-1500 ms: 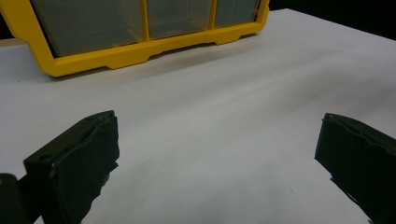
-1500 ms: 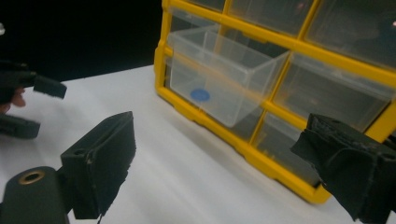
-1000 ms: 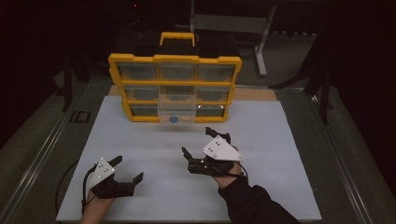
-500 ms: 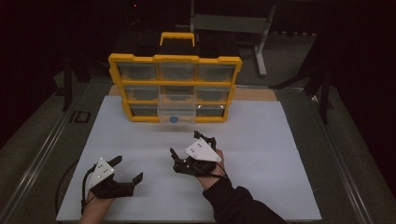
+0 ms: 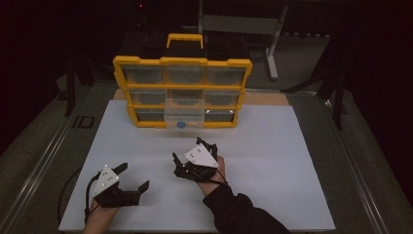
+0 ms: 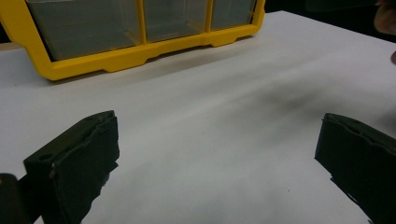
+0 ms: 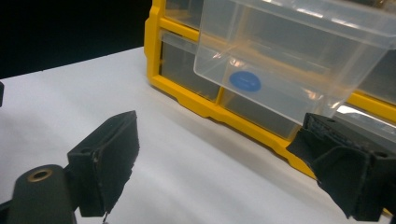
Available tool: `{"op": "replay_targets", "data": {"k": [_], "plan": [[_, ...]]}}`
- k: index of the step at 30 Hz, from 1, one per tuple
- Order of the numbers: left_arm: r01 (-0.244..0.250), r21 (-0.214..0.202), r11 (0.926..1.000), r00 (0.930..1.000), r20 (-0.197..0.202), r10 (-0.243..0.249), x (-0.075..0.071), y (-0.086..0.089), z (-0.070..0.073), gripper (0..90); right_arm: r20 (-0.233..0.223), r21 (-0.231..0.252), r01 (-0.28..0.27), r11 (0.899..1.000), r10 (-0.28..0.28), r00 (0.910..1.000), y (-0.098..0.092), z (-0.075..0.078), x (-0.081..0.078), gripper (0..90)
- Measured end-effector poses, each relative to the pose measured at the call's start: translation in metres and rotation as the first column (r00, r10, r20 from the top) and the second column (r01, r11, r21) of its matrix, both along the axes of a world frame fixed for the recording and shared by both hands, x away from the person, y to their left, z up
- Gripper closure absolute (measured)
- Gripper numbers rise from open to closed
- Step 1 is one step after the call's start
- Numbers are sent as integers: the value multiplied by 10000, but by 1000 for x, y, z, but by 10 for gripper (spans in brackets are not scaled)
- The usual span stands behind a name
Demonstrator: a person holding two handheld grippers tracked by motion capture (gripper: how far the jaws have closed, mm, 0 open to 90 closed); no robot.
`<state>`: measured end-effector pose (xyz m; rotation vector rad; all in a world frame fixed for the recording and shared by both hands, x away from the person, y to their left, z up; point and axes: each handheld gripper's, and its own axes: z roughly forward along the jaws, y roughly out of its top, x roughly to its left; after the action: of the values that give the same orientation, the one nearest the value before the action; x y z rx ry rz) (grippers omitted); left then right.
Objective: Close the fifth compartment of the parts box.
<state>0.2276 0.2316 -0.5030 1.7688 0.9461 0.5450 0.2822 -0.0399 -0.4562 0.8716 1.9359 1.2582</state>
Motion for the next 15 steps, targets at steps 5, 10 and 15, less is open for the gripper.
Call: {"op": "replay_targets", "data": {"k": [5, 10, 15], "plan": [[15, -18, 10000, 10000, 18, -15, 0, 0, 0, 0, -160, -88, 65, 9999, -66, 9998, 5, -5, 5, 182], [17, -24, 10000, 10000, 15, -17, 0, 0, 0, 0, -45, 139, 139, 9998, -138, 9999, 5, -5, 9, 422], [14, -38, 10000, 10000, 27, -14, 0, 0, 0, 0, -129, 493, 446, 9978, -440, 9989, 3, -3, 12, 533]]}}
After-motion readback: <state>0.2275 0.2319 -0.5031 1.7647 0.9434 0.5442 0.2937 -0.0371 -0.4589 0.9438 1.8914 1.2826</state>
